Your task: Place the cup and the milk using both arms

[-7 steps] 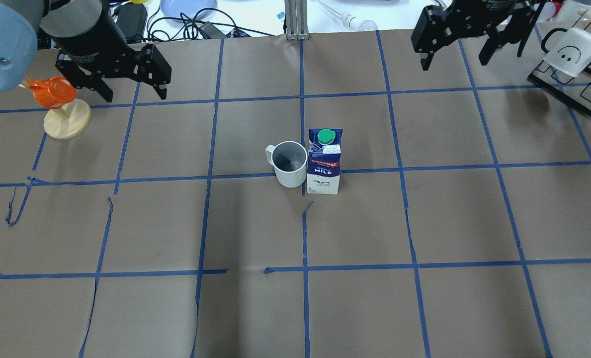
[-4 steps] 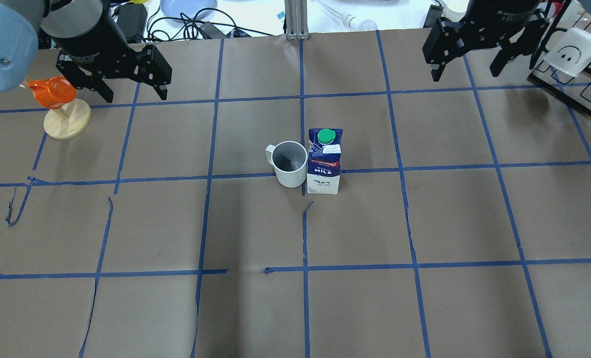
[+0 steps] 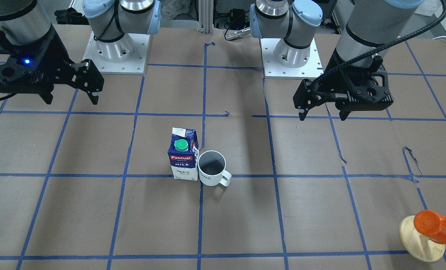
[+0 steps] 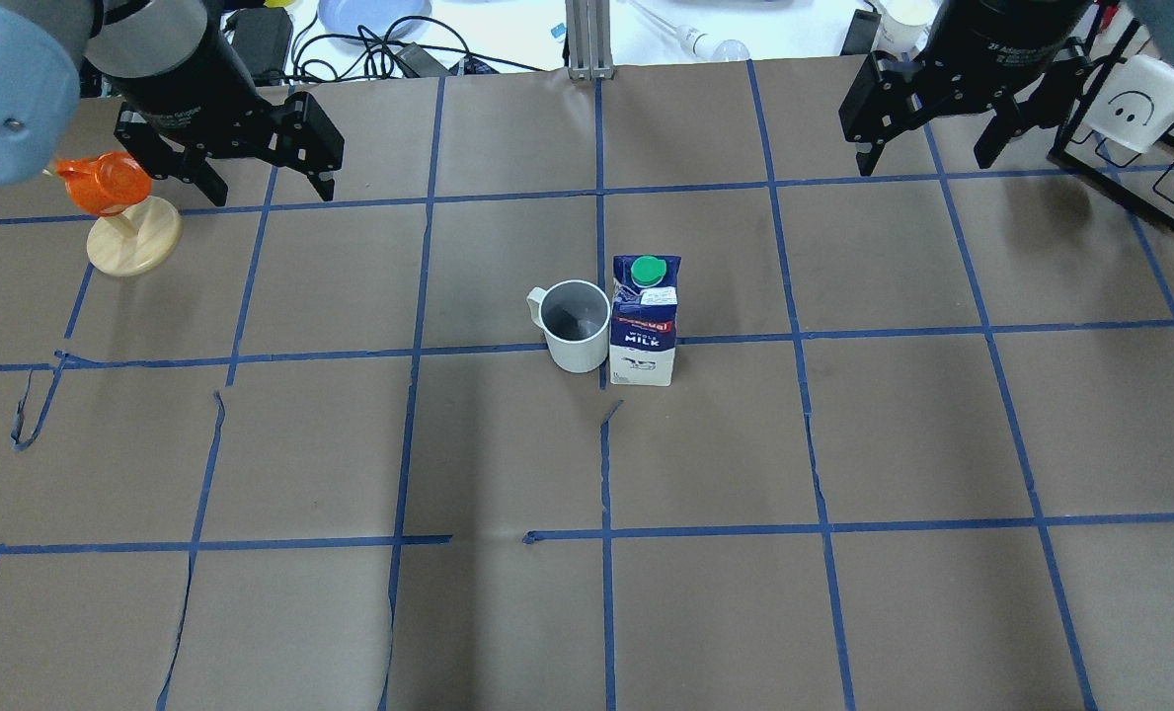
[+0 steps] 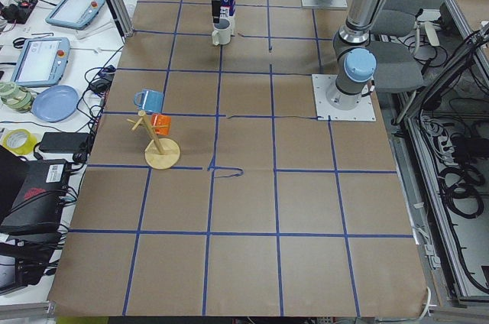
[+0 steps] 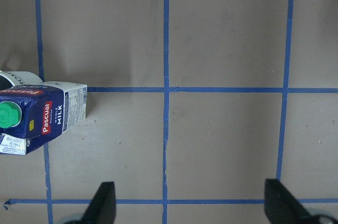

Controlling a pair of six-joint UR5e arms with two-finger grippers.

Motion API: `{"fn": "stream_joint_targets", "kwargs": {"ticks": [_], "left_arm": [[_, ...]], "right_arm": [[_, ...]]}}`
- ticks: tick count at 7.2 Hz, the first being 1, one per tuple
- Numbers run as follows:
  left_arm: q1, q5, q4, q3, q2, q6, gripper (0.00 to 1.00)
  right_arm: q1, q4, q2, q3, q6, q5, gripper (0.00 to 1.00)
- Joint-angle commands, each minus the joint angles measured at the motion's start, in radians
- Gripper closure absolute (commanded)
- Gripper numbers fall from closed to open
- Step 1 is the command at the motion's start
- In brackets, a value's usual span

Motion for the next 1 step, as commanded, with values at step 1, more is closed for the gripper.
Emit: {"fn": "stream_joint_targets", "kwargs": {"ticks": [1], "left_arm": [[-0.001, 0.000, 0.000, 0.001, -0.001, 0.000, 0.00]], "right_arm": [[0.000, -0.001, 0.001, -0.002, 0.000, 0.001, 0.00]]}}
